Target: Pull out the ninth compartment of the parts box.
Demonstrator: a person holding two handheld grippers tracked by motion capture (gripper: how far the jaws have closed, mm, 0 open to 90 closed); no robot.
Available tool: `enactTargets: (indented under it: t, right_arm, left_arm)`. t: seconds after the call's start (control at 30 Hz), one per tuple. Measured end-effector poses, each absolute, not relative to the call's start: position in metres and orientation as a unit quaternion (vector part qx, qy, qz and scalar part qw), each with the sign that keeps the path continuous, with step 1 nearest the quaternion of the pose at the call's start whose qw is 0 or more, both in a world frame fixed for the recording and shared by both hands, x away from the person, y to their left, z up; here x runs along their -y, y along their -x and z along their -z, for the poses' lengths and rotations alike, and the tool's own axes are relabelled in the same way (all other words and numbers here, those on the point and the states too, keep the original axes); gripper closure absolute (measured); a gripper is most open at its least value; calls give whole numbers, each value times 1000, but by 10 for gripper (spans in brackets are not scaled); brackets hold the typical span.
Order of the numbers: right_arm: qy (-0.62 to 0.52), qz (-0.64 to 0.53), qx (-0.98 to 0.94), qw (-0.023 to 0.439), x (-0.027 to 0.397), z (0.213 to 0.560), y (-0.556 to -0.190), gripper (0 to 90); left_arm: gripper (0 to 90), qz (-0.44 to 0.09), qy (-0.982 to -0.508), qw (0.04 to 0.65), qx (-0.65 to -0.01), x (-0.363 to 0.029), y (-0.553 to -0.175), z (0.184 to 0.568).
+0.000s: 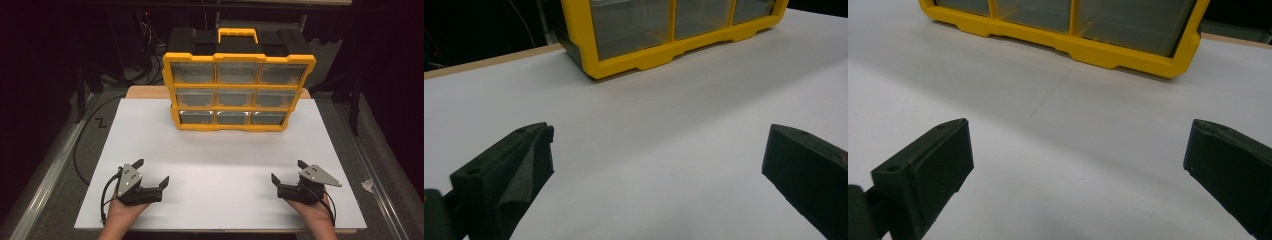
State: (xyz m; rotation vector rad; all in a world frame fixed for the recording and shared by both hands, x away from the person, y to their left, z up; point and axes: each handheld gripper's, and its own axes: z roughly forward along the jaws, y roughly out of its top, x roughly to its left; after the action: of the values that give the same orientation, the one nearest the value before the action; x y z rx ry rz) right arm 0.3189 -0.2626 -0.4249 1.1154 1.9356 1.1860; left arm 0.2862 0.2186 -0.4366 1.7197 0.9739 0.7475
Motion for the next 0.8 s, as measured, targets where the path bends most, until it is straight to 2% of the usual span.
enactTargets:
  t: [0.8]
  right_arm:
    - [-418,-433,-734,313,262,427,-321,9]
  left_arm:
    - [6,-304,-708,496,-401,-219,-286,437]
